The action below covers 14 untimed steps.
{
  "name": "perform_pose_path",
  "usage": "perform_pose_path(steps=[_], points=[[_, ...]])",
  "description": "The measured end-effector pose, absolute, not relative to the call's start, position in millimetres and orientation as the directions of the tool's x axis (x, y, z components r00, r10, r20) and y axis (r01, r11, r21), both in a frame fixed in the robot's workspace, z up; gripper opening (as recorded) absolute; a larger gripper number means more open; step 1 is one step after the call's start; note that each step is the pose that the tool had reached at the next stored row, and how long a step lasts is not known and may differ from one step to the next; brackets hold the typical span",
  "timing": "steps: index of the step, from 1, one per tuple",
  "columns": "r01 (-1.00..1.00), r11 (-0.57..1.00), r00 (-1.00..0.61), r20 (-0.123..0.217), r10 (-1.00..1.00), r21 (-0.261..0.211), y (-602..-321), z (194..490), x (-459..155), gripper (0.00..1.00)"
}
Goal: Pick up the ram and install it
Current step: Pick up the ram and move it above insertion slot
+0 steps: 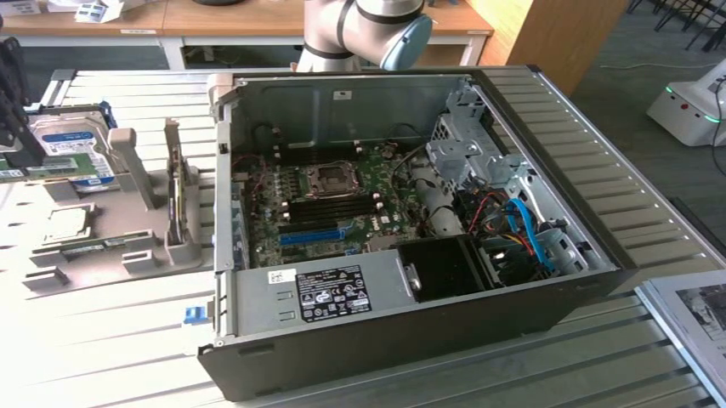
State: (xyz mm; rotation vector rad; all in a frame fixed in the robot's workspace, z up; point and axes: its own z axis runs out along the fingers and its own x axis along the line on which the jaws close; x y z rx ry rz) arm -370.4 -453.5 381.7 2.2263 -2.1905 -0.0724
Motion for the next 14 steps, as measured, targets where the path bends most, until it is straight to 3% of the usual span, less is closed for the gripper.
perform_pose_path(steps=[14], points=[[-0.998,-0.017,0.016,-0.021,-1.0,0.055,-453,382,-347,0.11]])
